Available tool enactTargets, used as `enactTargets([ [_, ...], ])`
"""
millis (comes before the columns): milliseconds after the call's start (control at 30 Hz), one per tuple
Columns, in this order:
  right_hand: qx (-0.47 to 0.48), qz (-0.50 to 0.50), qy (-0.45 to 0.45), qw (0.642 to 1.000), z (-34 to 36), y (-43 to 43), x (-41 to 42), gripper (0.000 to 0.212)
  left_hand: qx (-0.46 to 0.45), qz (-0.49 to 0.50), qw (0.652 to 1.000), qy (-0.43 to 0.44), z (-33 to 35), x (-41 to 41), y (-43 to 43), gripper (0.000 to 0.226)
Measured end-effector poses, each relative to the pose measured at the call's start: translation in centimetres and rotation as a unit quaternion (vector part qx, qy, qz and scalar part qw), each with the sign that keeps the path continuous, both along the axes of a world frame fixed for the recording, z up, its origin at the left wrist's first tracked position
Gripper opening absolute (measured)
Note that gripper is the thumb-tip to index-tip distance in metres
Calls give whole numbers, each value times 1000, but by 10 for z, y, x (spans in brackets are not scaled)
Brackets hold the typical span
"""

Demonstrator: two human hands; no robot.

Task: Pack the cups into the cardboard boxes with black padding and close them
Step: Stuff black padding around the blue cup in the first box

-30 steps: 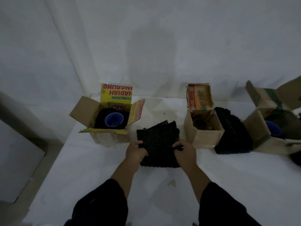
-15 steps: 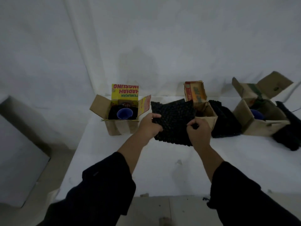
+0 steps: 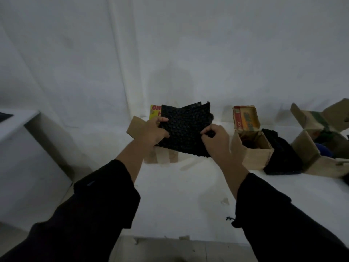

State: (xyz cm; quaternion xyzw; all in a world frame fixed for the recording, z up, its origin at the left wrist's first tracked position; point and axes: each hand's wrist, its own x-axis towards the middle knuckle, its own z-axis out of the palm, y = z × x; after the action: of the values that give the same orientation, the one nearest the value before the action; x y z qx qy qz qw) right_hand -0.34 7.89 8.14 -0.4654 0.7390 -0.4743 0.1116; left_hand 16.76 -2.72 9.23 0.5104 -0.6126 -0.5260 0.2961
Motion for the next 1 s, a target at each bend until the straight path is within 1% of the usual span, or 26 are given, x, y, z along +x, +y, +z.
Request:
enactTargets([
  [67, 1, 29, -11, 1000, -5, -21, 4, 22, -4, 28, 999, -17, -1, 11, -18, 47],
  [167, 23, 51, -26, 998, -10, -50, 5, 24, 2, 59, 998, -20, -3, 18, -44, 48],
  [267, 37, 74, -36, 996, -12, -80, 2, 27, 5, 68, 997, -22, -3, 20, -65, 55],
  [367, 80, 97, -31, 992, -18, -105, -2, 30, 3, 67, 997, -49, -10, 20, -80, 58],
  [433, 106, 120, -13, 987, -23, -118, -4, 33, -2, 59, 995, -78, -19, 21, -91, 59],
  [500, 129, 147, 4, 981, -32, -130, -7, 36, -30, 37, 990, -130, -27, 20, -98, 61],
  [600, 182, 180, 23, 966, -48, -148, -9, 39, -76, 8, 971, -225, -41, 22, -106, 67],
  [667, 217, 189, 50, 956, -55, -157, -9, 41, -91, -12, 960, -263, -52, 25, -112, 73],
  [733, 244, 198, 102, 944, -58, -161, -8, 43, -117, -50, 935, -330, -61, 28, -117, 80],
  [833, 284, 223, 171, 917, -57, -162, -6, 46, -140, -99, 872, -458, -66, 31, -118, 80],
  [867, 295, 230, 226, 899, -58, -163, -6, 46, -153, -112, 845, -499, -65, 31, -118, 79],
  [933, 296, 216, 362, 857, -59, -164, -6, 48, -208, -137, 788, -562, -61, 32, -122, 82],
  [967, 285, 211, 403, 844, -58, -165, -6, 52, -245, -151, 765, -577, -58, 32, -126, 86],
  [1000, 274, 219, 420, 837, -56, -167, -7, 58, -275, -169, 748, -580, -55, 31, -131, 91],
])
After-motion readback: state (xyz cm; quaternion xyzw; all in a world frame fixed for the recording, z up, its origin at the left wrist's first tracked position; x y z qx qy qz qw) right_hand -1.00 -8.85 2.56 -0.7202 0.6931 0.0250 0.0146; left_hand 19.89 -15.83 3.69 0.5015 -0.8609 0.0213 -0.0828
